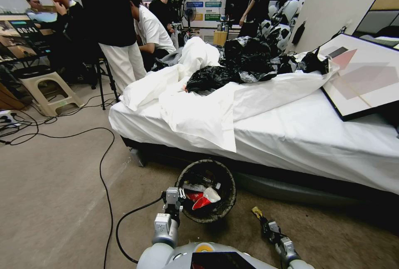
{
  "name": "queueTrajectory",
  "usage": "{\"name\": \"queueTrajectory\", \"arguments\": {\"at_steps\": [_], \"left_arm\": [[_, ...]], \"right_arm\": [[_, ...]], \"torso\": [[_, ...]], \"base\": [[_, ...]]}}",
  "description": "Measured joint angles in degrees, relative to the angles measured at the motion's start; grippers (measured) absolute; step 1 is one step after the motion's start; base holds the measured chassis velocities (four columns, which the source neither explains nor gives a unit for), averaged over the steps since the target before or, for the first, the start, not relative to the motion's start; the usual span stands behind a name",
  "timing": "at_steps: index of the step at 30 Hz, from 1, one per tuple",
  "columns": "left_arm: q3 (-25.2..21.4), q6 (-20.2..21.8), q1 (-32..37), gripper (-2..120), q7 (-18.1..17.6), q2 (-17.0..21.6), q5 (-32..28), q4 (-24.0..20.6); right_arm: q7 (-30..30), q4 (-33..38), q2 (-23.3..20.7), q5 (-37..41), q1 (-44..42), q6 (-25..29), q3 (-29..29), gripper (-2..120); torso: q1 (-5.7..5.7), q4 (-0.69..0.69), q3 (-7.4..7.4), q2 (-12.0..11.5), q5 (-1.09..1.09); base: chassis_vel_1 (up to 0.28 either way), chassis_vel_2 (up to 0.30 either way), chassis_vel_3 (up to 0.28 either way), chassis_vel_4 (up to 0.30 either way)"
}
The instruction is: Pick up the trash bin, then pick up the garbage from the floor and place it into the trash bin.
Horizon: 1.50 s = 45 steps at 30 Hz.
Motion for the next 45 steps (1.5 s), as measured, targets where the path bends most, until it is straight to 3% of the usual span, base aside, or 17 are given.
{"name": "queueTrajectory", "arguments": {"at_steps": [3,5,6,11,23,31,45], "left_arm": [[0.02,0.00,-0.01,0,0.00,0.01,-0.01,0.12],[0.02,0.00,-0.01,0,0.01,0.04,-0.01,0.24],[0.02,0.00,-0.01,0,0.01,0.04,-0.01,0.24],[0.01,0.00,0.06,0,0.01,0.07,-0.03,0.33],[0.07,0.01,0.06,0,0.01,0.19,-0.01,0.63],[0.22,-0.01,-0.14,0,0.01,0.19,0.02,1.13],[0.94,-0.06,-0.38,0,0.01,-0.05,0.09,1.09]], "right_arm": [[-1.20,3.31,0.12,0.60,-1.23,2.97,0.48,0],[-5.29,9.79,0.67,3.17,-3.30,8.77,1.08,0],[-5.29,9.79,0.67,3.17,-3.30,8.77,1.08,0],[-13.31,23.49,1.88,9.77,-6.46,14.69,2.11,0],[-27.90,42.66,0.86,21.97,-9.16,14.50,0.86,0],[-30.78,47.73,-0.46,23.10,-10.45,11.51,-2.50,0],[-31.53,43.74,-0.35,20.30,-9.72,10.61,-5.97,0]], "torso": [[0.00,0.00,0.00,0.00,-0.01],[0.00,-0.01,0.00,0.00,-0.01],[0.00,-0.01,0.00,0.00,-0.01],[0.00,0.00,0.00,0.00,-0.01],[0.00,0.00,0.00,0.00,-0.01],[0.00,0.00,0.00,0.00,-0.01],[0.00,-0.01,0.00,0.00,0.00]], "base": [[0.000,0.000,0.000,0.000],[0.000,0.000,0.000,0.000],[0.000,0.000,0.000,0.000],[0.000,0.000,0.000,0.000],[0.000,0.000,0.000,0.000],[0.000,0.000,0.000,0.000],[0.000,0.000,0.000,0.000]]}}
